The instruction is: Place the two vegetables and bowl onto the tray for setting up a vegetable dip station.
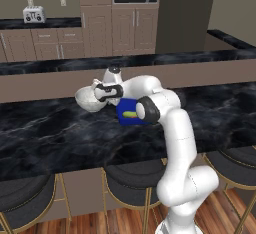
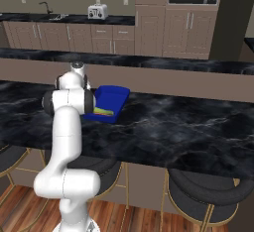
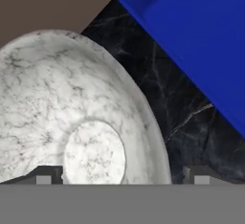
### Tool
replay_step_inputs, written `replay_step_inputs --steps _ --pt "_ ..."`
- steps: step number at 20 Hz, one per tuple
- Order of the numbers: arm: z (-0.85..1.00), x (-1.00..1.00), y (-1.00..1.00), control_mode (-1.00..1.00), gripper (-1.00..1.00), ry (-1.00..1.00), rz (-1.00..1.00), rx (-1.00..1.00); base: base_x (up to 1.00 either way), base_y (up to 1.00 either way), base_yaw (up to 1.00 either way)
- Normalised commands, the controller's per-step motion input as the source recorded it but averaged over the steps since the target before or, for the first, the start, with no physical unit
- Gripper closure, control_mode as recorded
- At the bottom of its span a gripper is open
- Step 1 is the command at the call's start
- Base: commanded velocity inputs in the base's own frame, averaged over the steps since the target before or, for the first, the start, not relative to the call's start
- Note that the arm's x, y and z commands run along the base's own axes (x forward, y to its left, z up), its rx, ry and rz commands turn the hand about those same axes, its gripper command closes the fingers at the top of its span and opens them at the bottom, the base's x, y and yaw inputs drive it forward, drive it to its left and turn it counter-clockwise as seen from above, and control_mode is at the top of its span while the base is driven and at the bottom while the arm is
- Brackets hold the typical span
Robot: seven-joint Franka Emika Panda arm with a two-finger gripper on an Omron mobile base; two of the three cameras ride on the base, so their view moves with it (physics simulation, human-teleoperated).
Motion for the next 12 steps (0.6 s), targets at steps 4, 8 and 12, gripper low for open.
replay_step_inputs --steps 4,8,12 --pt "-0.2 0.15 0.04 -1.0 1.0 0.0 0.0 0.0 0.0 0.0 0.0" --pt "-0.03 0.03 0.02 -1.0 1.0 0.0 0.0 0.0 0.0 0.0 0.0" --pt "0.0 0.0 0.0 -1.0 1.0 0.0 0.0 0.0 0.0 0.0 0.0"
